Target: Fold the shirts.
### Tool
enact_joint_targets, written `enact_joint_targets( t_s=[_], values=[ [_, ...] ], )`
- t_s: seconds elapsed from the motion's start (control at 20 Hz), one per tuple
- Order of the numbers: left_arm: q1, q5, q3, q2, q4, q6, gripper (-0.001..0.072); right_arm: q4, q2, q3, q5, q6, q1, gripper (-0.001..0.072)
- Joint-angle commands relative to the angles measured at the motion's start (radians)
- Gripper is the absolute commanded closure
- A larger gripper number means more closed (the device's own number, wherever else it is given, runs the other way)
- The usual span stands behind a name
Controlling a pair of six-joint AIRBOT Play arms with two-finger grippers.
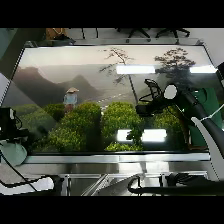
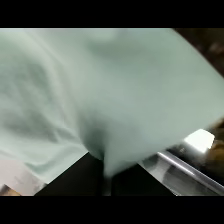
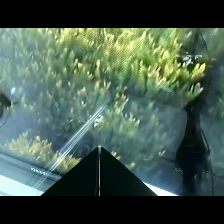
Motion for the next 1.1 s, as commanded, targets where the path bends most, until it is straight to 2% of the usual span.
enact_joint_targets(
  t_s=[0.0,0.2,0.45,0.55,0.7,0.9,0.95,1.0,1.05],
  values=[
    [-0.102,-0.053,0.160,0.029,-0.154,0.065,0.0699,0.000,0.000,0.000,-0.001,0.000,0.001,0.0691],
    [-0.338,-0.070,0.403,0.170,-0.463,0.113,0.0699,0.000,-0.001,0.000,-0.001,0.000,0.001,0.0692],
    [-0.637,0.006,0.585,0.323,-0.606,0.085,0.0699,0.001,-0.001,0.000,0.000,0.000,0.001,0.0691],
    [-0.734,0.083,0.586,0.364,-0.664,0.082,0.0699,0.000,-0.001,0.000,0.013,0.000,0.001,0.0691],
    [-0.818,0.135,0.528,0.364,-0.669,0.062,0.0699,0.000,-0.002,0.000,0.034,0.000,0.001,0.0691],
    [-0.882,0.204,0.377,0.259,-0.721,0.060,0.0694,-0.001,-0.002,0.000,0.030,-0.030,0.001,0.0682],
    [-0.895,0.239,0.336,0.220,-0.747,0.060,0.0691,0.000,-0.002,0.000,0.025,-0.030,0.001,0.0627],
    [-0.909,0.255,0.309,0.177,-0.747,0.060,0.0550,0.000,-0.002,0.000,0.024,-0.030,0.001,0.0376],
    [-0.914,0.244,0.302,0.138,-0.748,0.060,0.0087,0.000,-0.002,0.001,0.024,-0.030,0.000,0.0206]
  ],
)
